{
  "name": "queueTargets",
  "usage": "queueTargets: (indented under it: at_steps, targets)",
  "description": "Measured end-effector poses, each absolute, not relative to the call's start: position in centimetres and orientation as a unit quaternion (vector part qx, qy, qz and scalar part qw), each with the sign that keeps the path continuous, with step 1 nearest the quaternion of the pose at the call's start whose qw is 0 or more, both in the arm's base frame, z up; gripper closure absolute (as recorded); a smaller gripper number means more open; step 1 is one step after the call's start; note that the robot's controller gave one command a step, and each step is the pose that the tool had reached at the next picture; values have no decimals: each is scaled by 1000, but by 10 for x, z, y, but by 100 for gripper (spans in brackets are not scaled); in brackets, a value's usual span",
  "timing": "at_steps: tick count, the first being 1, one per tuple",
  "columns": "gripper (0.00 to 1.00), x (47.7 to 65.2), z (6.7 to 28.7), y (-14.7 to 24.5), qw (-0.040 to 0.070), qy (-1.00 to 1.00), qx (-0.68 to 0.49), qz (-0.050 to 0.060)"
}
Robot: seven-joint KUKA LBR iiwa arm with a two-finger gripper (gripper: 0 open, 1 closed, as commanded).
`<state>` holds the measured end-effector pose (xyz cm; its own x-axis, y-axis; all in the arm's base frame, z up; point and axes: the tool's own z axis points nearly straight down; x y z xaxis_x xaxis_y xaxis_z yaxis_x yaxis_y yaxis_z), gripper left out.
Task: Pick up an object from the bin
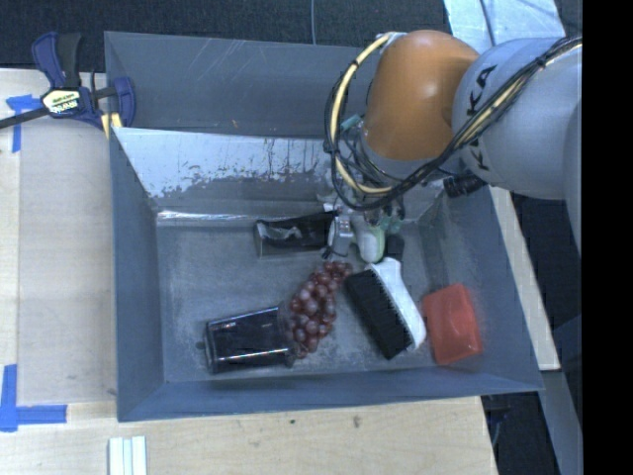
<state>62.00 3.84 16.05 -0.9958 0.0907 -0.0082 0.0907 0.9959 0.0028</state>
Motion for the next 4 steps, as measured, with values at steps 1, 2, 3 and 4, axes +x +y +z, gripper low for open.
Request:
queueTargets:
  at_steps: [1, 2, 3, 4]
  targets:
    - [0, 627, 88, 35, 8, 999, 42, 1]
    - [100, 626, 71, 36, 6, 996, 94, 2]
    - [100, 626, 71, 36, 6, 996, 94, 2]
    - [100, 625, 74, 36, 6, 996, 94, 2]
